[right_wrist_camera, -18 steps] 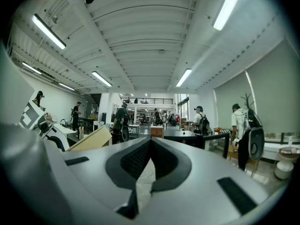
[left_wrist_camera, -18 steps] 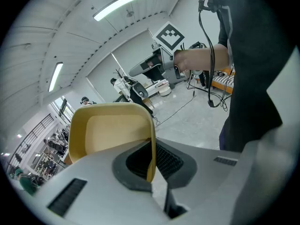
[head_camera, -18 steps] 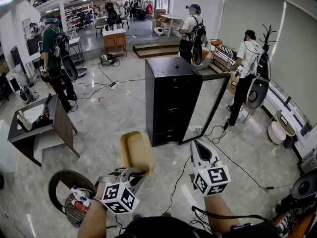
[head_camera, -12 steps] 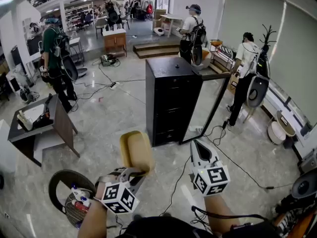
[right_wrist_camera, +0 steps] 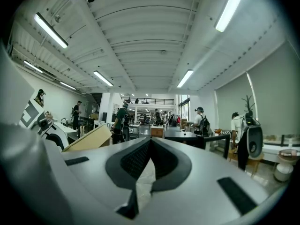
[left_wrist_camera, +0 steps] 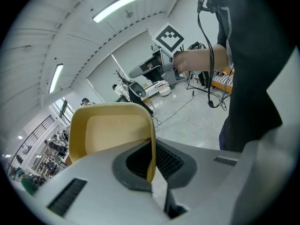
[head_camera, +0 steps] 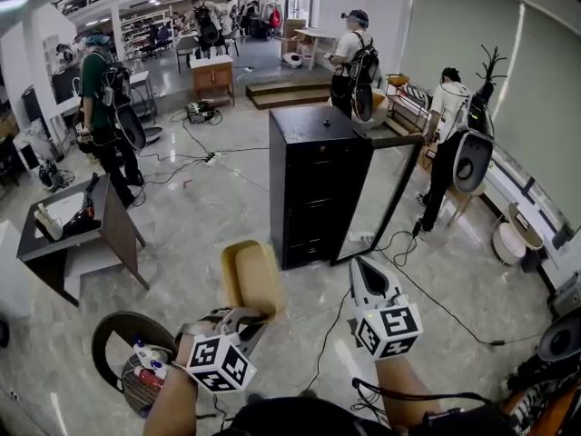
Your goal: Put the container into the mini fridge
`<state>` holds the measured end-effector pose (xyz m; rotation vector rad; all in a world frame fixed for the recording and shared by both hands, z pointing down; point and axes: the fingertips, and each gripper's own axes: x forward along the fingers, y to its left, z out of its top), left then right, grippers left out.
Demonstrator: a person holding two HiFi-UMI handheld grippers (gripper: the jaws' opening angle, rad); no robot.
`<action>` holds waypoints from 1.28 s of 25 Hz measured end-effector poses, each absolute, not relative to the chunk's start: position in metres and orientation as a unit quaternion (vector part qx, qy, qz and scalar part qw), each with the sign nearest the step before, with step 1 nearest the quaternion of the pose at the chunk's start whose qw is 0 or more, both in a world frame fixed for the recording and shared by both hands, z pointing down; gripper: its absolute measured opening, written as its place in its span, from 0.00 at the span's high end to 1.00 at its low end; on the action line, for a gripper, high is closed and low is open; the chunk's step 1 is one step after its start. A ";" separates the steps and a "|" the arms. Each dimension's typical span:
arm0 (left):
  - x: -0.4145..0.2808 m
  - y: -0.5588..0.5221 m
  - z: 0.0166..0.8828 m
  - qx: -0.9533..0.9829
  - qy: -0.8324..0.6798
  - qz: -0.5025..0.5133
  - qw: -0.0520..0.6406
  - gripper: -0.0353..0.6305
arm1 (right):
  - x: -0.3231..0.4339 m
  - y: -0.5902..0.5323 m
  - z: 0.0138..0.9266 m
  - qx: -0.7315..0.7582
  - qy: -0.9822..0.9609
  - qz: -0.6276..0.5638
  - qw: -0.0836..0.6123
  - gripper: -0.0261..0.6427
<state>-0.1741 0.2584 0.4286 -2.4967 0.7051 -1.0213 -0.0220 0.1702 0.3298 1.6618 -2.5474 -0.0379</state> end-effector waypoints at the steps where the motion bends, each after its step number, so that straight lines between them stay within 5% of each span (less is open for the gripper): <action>1: -0.175 0.259 0.428 -0.882 0.249 -0.360 0.176 0.93 | -0.023 0.170 0.330 0.545 -0.837 -0.013 0.050 0.94; 32: -0.243 0.262 0.440 -0.896 0.246 -0.330 0.167 0.93 | -0.094 0.179 0.344 0.546 -0.836 -0.003 0.061 0.94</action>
